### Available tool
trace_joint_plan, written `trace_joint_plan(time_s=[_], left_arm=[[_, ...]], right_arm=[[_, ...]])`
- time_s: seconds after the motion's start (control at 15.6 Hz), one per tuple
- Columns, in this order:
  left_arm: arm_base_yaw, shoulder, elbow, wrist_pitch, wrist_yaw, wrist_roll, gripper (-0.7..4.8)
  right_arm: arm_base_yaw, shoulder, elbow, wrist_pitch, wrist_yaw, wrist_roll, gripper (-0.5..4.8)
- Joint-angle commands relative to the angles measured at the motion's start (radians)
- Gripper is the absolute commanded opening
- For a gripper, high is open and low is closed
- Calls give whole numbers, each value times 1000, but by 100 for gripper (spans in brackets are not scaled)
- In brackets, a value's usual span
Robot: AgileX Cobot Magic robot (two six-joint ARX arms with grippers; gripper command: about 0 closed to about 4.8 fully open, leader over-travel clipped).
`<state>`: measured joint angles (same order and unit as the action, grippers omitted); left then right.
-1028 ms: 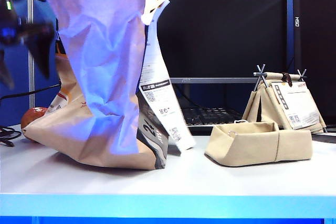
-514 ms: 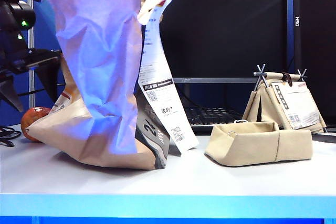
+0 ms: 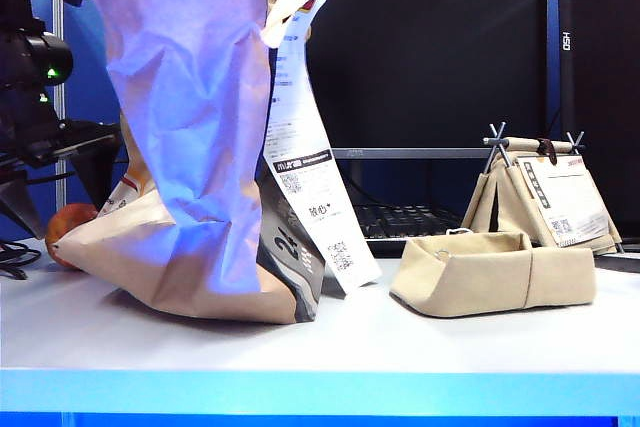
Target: Open the paper bag and put two oranges into the paper bag.
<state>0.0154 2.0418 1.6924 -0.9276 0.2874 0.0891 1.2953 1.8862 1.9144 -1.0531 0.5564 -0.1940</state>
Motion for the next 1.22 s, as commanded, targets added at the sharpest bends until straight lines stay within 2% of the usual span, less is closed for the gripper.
trace_joint_plan(time_s=[0.06, 0.13, 0.19, 0.45, 0.51, 0.58, 0.64, 0.71, 0.84, 1.09, 1.22], left_arm=[[-1, -1, 2, 34, 5, 0, 271], [-1, -1, 2, 35, 6, 1, 50], [-1, -1, 2, 44, 5, 0, -6], [6, -2, 5, 55, 5, 1, -4], [6, -2, 5, 54, 5, 0, 14], [6, -2, 5, 51, 5, 0, 164], [2, -2, 5, 45, 5, -1, 392], [-8, -2, 5, 51, 14, -15, 471], [-25, -2, 5, 93, 55, -46, 471], [-71, 0, 5, 134, 40, -83, 471], [-81, 0, 5, 137, -42, -87, 471]], right_arm=[[2, -4, 7, 10, 2, 8, 202], [2, -4, 7, 10, 2, 8, 202], [2, -4, 7, 10, 2, 8, 202], [2, -4, 7, 7, 2, 8, 202], [2, -4, 7, 7, 2, 8, 202], [2, -4, 7, 7, 2, 8, 202], [2, -4, 7, 7, 2, 8, 202], [2, -4, 7, 7, 1, 10, 202], [2, -4, 7, 8, 1, 10, 202], [2, -4, 7, 6, 1, 10, 202], [2, -4, 7, 3, 2, 11, 202]])
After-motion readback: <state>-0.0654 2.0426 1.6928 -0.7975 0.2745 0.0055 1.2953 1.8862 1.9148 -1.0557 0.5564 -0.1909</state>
